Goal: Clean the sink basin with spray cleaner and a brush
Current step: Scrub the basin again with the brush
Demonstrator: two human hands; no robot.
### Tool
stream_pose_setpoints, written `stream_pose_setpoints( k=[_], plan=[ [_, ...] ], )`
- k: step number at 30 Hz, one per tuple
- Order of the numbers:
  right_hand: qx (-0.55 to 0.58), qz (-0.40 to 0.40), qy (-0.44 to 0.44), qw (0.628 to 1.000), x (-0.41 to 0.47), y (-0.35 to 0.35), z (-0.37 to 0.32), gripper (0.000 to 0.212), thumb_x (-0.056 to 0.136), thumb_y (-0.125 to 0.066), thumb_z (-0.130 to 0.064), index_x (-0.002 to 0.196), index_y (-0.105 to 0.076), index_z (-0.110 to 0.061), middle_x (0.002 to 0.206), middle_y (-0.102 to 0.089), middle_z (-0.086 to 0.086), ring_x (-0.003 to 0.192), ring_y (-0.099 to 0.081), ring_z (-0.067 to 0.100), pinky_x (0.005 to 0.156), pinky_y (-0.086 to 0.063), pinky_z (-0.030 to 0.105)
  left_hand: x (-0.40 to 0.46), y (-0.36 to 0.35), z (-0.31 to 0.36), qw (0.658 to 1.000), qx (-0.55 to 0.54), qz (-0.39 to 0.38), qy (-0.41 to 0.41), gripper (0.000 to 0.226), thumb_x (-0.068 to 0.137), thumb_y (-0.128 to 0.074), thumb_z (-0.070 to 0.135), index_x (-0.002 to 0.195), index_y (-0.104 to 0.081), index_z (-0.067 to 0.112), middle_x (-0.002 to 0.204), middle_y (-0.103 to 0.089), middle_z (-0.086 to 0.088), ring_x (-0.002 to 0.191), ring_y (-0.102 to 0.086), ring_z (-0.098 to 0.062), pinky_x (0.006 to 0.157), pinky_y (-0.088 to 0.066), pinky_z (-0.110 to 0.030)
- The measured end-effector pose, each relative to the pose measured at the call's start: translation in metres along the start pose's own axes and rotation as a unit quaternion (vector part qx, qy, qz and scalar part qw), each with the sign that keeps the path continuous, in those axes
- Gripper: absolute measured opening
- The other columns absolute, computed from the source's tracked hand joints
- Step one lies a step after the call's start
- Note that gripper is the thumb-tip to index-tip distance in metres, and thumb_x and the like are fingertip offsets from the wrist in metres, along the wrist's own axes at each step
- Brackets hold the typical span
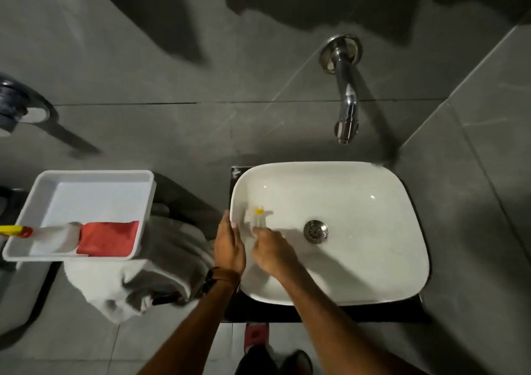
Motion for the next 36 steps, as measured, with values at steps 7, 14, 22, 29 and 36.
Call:
stream_pose_setpoints(
  k=[7, 14, 22, 29, 36],
  plan=[
    [-0.222, 0.029, -0.131, 0.966, -0.065, 0.065, 0.138, 0.035, 0.087, -0.048, -0.025, 0.119, -0.063, -0.025, 0.118, -0.072, 0.003, 0.108, -0.069, 0.027, 0.084, -0.051, 0.034, -0.001, 0.001, 0.000, 1.000, 0.025, 0.010, -0.006, 0.044, 0.104, -0.027, 0.042, 0.145, -0.039, 0.029, 0.134, -0.061, -0.003, 0.114, -0.061, -0.027, 0.095, -0.052, -0.045],
    [-0.213, 0.098, -0.222, 0.946, -0.089, 0.103, 0.191, 0.031, 0.093, -0.048, -0.025, 0.117, -0.067, -0.023, 0.119, -0.070, 0.002, 0.108, -0.067, 0.025, 0.079, -0.046, 0.032, -0.003, 0.002, 0.000, 0.999, 0.036, 0.022, -0.014, 0.042, 0.104, -0.026, 0.043, 0.143, -0.039, 0.032, 0.127, -0.064, -0.004, 0.105, -0.064, -0.026, 0.090, -0.054, -0.042],
    [-0.091, 0.107, -0.104, 0.985, -0.098, 0.073, 0.137, 0.034, 0.101, -0.042, -0.030, 0.130, -0.058, -0.029, 0.120, -0.072, 0.004, 0.108, -0.068, 0.028, 0.086, -0.055, 0.037, -0.001, 0.000, -0.004, 1.000, 0.023, 0.018, -0.011, 0.045, 0.105, -0.030, 0.032, 0.146, -0.041, 0.014, 0.140, -0.055, -0.011, 0.124, -0.054, -0.030, 0.105, -0.044, -0.044],
    [0.051, 0.118, -0.084, 0.988, -0.103, 0.063, 0.096, 0.035, 0.092, -0.057, -0.025, 0.127, -0.061, -0.026, 0.118, -0.070, 0.004, 0.100, -0.068, 0.025, 0.082, -0.053, 0.032, -0.015, 0.045, -0.008, 0.996, -0.027, 0.086, 0.016, 0.051, 0.106, -0.030, 0.033, 0.150, -0.033, 0.008, 0.155, -0.037, -0.011, 0.143, -0.035, -0.024, 0.118, -0.027, -0.036],
    [0.242, 0.137, 0.010, 0.960, -0.082, 0.063, 0.004, 0.019, 0.085, -0.070, -0.018, 0.103, -0.070, -0.024, 0.067, -0.068, -0.005, 0.048, -0.060, -0.002, 0.042, -0.037, 0.011, -0.027, 0.132, -0.025, 0.985, -0.054, 0.159, 0.032, 0.048, 0.106, -0.031, 0.027, 0.149, -0.035, 0.006, 0.154, -0.039, -0.011, 0.143, -0.036, -0.022, 0.116, -0.026, -0.029]
  ],
)
Point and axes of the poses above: each hand's wrist, its own x-axis towards the middle knuckle, its own y-axis out of the back of the hand, z = x × y, the point moved 9 cm from there along x, towards the middle knuckle
